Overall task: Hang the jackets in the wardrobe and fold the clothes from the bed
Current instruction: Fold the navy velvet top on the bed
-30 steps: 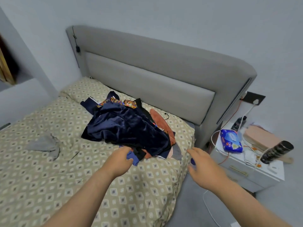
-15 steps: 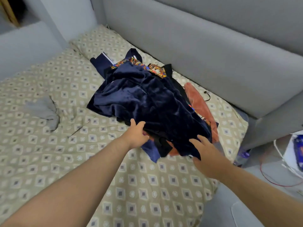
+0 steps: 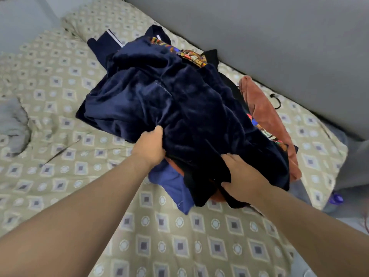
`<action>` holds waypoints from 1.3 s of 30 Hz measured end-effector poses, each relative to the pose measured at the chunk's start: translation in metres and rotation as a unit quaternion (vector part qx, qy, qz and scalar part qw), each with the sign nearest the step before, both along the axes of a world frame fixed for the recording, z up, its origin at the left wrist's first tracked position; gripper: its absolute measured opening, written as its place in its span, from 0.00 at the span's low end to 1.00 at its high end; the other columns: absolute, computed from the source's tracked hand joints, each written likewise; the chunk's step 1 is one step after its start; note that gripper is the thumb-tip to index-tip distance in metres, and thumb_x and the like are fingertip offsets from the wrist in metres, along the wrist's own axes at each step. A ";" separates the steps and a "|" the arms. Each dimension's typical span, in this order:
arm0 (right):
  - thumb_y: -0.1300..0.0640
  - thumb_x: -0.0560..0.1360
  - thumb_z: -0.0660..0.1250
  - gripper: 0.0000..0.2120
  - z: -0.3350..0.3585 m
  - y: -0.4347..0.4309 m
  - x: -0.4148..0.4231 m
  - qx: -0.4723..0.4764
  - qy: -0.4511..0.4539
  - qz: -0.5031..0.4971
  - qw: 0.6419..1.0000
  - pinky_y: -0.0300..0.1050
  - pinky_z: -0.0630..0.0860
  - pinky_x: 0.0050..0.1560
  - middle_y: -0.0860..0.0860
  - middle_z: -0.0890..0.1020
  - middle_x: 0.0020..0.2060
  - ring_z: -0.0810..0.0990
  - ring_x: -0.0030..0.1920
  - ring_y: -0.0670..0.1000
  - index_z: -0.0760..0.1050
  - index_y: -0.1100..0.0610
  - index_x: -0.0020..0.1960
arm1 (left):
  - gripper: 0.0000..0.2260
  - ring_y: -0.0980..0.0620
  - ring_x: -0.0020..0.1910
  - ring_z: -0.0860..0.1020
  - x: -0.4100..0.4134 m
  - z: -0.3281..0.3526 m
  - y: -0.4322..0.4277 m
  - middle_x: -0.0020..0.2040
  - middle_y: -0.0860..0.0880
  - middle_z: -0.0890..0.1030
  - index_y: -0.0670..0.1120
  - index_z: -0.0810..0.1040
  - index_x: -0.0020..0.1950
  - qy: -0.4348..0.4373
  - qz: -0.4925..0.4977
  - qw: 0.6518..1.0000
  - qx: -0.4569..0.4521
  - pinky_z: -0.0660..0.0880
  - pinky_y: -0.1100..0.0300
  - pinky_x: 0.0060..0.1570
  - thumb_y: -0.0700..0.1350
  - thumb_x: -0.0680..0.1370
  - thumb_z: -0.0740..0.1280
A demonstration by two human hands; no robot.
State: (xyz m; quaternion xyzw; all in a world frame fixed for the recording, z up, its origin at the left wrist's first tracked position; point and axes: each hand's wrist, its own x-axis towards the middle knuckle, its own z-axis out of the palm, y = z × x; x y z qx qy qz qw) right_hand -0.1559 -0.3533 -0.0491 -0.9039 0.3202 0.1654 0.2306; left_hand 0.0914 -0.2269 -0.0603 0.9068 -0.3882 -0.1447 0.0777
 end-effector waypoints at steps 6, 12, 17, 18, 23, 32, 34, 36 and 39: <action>0.61 0.78 0.62 0.11 -0.013 0.007 0.017 -0.006 -0.020 -0.084 0.996 0.50 0.78 0.52 0.51 0.80 0.53 0.79 0.53 0.56 0.78 0.52 0.58 | 0.08 0.38 0.45 0.73 0.008 -0.019 0.006 0.44 0.42 0.76 0.43 0.78 0.46 -0.128 -0.114 0.985 -0.020 0.69 0.49 0.41 0.36 0.71 0.61; 0.63 0.77 0.61 0.13 -0.018 0.036 0.009 0.087 -0.100 -0.168 0.977 0.41 0.73 0.54 0.49 0.83 0.50 0.79 0.53 0.53 0.80 0.52 0.55 | 0.09 0.41 0.39 0.71 -0.009 -0.006 0.039 0.37 0.45 0.73 0.42 0.70 0.40 -0.087 -0.150 0.978 -0.117 0.68 0.46 0.55 0.30 0.66 0.59; 0.61 0.77 0.59 0.14 -0.007 0.092 -0.019 0.116 -0.135 -0.189 0.966 0.45 0.76 0.54 0.44 0.83 0.44 0.80 0.49 0.50 0.78 0.46 0.52 | 0.07 0.40 0.36 0.72 -0.029 0.023 0.071 0.35 0.43 0.74 0.46 0.63 0.47 0.003 -0.049 0.990 -0.129 0.70 0.45 0.38 0.35 0.76 0.57; 0.62 0.76 0.58 0.13 -0.003 0.104 -0.027 0.121 -0.138 -0.194 0.964 0.46 0.76 0.53 0.43 0.82 0.42 0.80 0.47 0.50 0.76 0.45 0.49 | 0.05 0.40 0.36 0.73 -0.035 0.030 0.080 0.35 0.43 0.75 0.46 0.63 0.48 0.009 -0.059 0.990 -0.125 0.71 0.45 0.38 0.37 0.78 0.56; 0.61 0.78 0.58 0.09 0.004 0.151 -0.067 0.136 -0.155 -0.247 0.947 0.52 0.73 0.44 0.49 0.78 0.34 0.76 0.37 0.52 0.73 0.51 0.43 | 0.07 0.44 0.37 0.74 -0.070 0.042 0.128 0.35 0.48 0.76 0.49 0.66 0.45 0.052 -0.119 0.989 -0.072 0.70 0.50 0.36 0.52 0.75 0.57; 0.46 0.74 0.72 0.12 0.000 0.232 -0.150 0.095 -0.133 -0.247 0.955 0.39 0.72 0.40 0.45 0.82 0.45 0.80 0.42 0.47 0.76 0.49 0.55 | 0.23 0.52 0.34 0.77 -0.127 0.020 0.220 0.33 0.49 0.78 0.47 0.75 0.39 0.078 -0.131 0.988 0.014 0.70 0.55 0.34 0.67 0.76 0.63; 0.51 0.78 0.69 0.10 -0.015 0.244 -0.165 0.114 -0.157 -0.232 0.953 0.32 0.70 0.41 0.43 0.84 0.46 0.80 0.44 0.44 0.82 0.50 0.58 | 0.24 0.50 0.32 0.77 -0.135 0.011 0.233 0.31 0.49 0.77 0.45 0.75 0.38 0.091 -0.122 0.988 0.010 0.68 0.55 0.33 0.66 0.76 0.63; 0.54 0.79 0.68 0.06 -0.025 0.257 -0.179 0.139 -0.202 -0.242 0.939 0.32 0.70 0.38 0.46 0.84 0.40 0.81 0.41 0.47 0.84 0.50 0.51 | 0.25 0.51 0.28 0.73 -0.144 -0.003 0.249 0.26 0.51 0.71 0.45 0.71 0.33 0.103 -0.118 0.987 0.019 0.65 0.56 0.32 0.65 0.76 0.64; 0.52 0.80 0.66 0.09 -0.042 0.280 -0.196 0.069 -0.195 -0.196 0.958 0.41 0.70 0.57 0.50 0.81 0.53 0.76 0.55 0.55 0.83 0.53 0.55 | 0.25 0.53 0.26 0.71 -0.161 -0.027 0.276 0.24 0.52 0.70 0.48 0.67 0.31 0.071 -0.132 0.987 0.066 0.65 0.56 0.31 0.66 0.76 0.64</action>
